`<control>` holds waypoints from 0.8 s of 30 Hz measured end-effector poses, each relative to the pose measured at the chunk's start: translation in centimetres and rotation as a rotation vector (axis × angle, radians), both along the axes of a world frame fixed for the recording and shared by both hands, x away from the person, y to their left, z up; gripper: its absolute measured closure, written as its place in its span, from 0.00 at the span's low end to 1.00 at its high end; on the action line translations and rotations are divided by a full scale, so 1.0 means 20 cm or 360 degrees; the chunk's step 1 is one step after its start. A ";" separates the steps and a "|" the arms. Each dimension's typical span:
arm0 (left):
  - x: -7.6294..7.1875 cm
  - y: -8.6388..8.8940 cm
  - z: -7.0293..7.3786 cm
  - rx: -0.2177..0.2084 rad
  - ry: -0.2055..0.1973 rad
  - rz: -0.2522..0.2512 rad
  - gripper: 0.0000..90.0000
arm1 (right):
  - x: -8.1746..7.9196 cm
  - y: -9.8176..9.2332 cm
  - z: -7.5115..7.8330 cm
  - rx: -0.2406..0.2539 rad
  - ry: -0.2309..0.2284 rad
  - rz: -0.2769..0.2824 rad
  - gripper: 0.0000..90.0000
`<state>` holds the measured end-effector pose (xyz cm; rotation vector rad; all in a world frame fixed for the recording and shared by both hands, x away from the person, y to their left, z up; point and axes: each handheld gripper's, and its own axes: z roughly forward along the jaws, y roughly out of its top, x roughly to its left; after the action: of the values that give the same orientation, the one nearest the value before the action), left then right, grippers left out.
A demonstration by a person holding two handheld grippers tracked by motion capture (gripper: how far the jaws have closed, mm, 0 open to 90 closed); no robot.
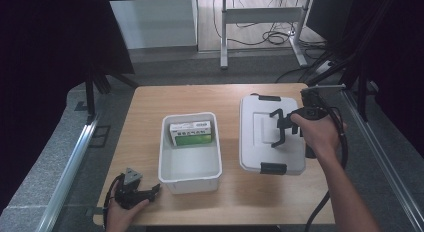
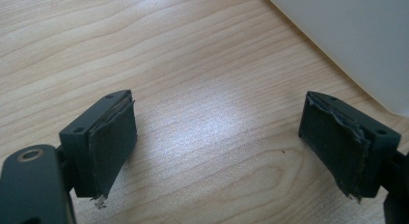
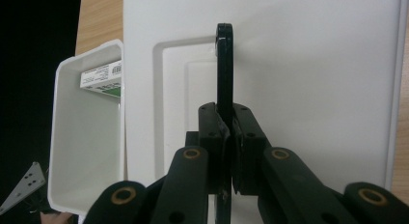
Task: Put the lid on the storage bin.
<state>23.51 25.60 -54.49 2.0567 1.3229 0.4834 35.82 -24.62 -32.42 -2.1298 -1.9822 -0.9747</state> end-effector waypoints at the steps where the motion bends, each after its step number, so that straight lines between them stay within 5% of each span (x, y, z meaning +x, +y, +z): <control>1: 0.00 0.00 0.00 0.0000 0.0000 0.0000 0.15 | 0.00 0.01 0.01 0.0001 0.0000 0.0005 0.94; 24: 0.00 0.00 0.00 0.0005 0.0002 -0.0007 0.15 | 0.00 0.22 0.12 0.0011 -0.0038 0.0135 0.94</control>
<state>23.51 25.64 -54.48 2.0621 1.3190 0.4828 35.89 -20.25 -29.96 -2.0215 -2.0579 -0.9963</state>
